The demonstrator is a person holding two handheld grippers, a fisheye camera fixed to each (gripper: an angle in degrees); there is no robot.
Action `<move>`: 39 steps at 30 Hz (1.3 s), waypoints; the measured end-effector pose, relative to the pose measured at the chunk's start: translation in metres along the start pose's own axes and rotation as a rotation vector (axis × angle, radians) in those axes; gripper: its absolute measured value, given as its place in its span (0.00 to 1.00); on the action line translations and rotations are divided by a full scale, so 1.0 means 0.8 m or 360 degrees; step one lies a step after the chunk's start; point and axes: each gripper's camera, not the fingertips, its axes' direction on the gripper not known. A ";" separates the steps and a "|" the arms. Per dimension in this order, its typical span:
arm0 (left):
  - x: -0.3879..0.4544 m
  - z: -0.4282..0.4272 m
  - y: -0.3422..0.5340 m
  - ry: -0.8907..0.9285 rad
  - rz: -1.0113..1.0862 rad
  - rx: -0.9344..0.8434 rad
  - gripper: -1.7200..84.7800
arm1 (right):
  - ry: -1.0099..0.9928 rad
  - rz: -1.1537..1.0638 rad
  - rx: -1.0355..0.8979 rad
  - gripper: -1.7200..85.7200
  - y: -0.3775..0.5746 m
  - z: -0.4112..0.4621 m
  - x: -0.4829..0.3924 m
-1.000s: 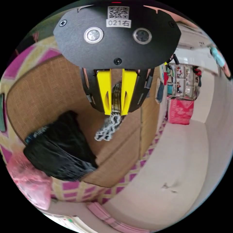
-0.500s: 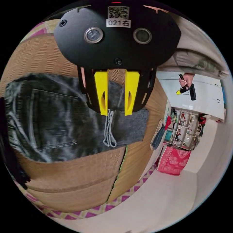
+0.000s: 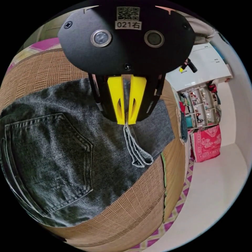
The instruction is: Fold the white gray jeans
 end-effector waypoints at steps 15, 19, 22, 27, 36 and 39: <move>-0.083 -0.058 0.032 0.0227 0.0053 0.0137 0.01 | -0.0233 -0.1339 -0.0238 0.01 0.170 0.127 -0.529; -0.100 -0.084 0.051 0.0176 -0.0013 0.0212 0.01 | 0.0265 -0.1583 -0.0229 0.01 0.223 0.259 -0.614; -0.107 -0.092 0.058 0.0124 -0.0014 0.0214 0.01 | 0.0205 -0.1560 -0.0315 0.01 0.236 0.287 -0.630; -0.099 -0.057 0.036 0.0026 0.0130 0.0167 0.01 | 0.0217 -0.1476 -0.0275 0.01 0.231 0.215 -0.580; 0.005 0.106 -0.105 0.0016 0.0563 0.0081 0.01 | 0.0571 -0.1095 0.0060 0.05 0.206 0.012 -0.415; 0.073 0.163 -0.154 -0.0177 0.0907 0.0035 0.02 | 0.0824 -0.1295 0.0220 0.10 0.186 -0.041 -0.386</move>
